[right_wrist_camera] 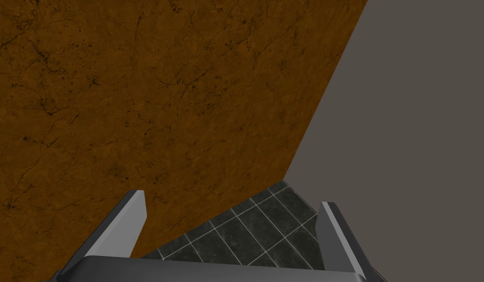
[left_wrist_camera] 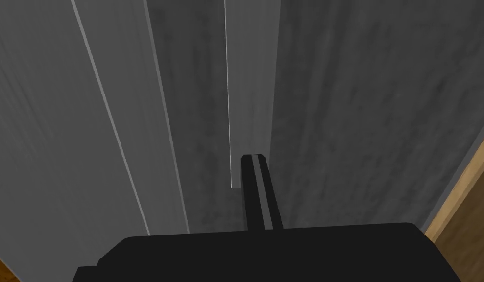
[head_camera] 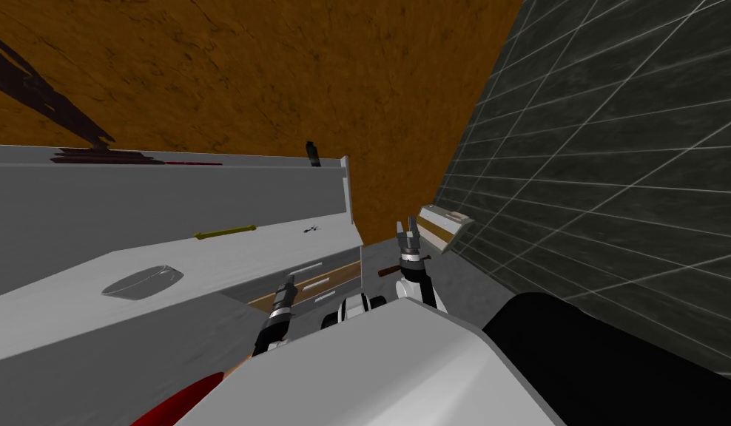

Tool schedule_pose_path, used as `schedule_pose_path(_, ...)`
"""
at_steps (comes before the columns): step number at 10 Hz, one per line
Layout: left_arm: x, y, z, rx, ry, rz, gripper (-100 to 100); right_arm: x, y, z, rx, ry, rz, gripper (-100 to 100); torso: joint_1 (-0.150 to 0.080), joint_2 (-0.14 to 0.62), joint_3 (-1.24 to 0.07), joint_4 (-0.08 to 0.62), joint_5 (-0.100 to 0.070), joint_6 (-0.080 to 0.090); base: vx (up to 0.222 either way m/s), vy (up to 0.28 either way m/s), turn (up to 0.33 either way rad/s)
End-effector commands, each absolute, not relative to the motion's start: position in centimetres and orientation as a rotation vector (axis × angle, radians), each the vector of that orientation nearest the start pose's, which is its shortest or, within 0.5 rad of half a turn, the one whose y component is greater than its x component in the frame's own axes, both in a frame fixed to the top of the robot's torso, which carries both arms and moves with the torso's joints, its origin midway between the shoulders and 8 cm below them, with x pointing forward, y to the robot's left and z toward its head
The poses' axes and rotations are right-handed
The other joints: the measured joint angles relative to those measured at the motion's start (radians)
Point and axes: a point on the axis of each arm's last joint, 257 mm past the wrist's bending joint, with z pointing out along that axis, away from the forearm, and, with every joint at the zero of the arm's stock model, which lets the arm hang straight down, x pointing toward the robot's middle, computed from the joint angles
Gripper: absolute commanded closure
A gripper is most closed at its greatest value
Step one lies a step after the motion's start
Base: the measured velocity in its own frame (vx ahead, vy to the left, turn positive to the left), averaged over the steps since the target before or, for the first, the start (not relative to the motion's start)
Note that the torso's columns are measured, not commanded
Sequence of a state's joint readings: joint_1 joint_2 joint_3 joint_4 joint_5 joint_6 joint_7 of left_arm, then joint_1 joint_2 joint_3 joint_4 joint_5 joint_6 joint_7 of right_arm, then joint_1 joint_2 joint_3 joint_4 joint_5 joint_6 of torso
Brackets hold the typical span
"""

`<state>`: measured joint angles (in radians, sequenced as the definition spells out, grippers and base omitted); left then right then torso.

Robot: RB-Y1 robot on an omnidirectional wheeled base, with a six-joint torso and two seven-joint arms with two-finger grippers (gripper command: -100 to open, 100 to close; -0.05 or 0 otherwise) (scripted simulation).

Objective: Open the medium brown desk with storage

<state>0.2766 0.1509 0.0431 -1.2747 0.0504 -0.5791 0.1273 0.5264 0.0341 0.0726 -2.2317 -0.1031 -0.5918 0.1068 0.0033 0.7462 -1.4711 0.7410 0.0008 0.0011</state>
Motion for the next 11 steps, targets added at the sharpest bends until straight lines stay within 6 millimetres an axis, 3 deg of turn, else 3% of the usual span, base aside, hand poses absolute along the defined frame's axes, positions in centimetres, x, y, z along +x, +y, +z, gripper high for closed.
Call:
schedule_pose_path(1, 41.3, 33.9, -34.0, -1.245, 1.102, -1.13, -100, 33.7, -27.6, 1.1, 0.707, 0.53, 1.324, 0, -0.004, -0.007, -0.003, -0.002, -0.001, -0.001, -0.009, -0.084, 0.003)
schedule_pose_path(3, 41.3, 34.0, -33.9, -1.244, 1.102, -1.13, -100, 33.7, -27.6, 1.1, 0.708, 0.529, 1.325, 0, -0.011, -0.014, -0.008, -0.005, -0.003, -0.001, 0.005, -0.114, 0.004)
schedule_pose_path(7, 40.4, 35.4, -33.6, -1.235, 1.119, -1.143, -100, 33.7, -27.6, 1.1, 0.708, 0.53, 1.324, 0, -0.002, -0.012, -0.007, -0.004, -0.001, -0.001, 0.105, -0.061, 0.073)
schedule_pose_path(8, 40.9, 34.7, -33.7, -1.24, 1.11, -1.138, 100, 33.7, -27.6, 1.1, 0.707, 0.53, 1.324, 0, -0.001, -0.007, -0.004, -0.003, 0.0, 0.0, -0.064, 0.036, -0.085)
schedule_pose_path(11, 41.1, 34.2, -34.1, -1.248, 1.106, -1.133, 100, 33.7, -27.6, 1.1, 0.707, 0.53, 1.325, 0, -0.002, -0.003, -0.002, -0.001, -0.002, -0.002, -0.105, 0.057, -0.09)
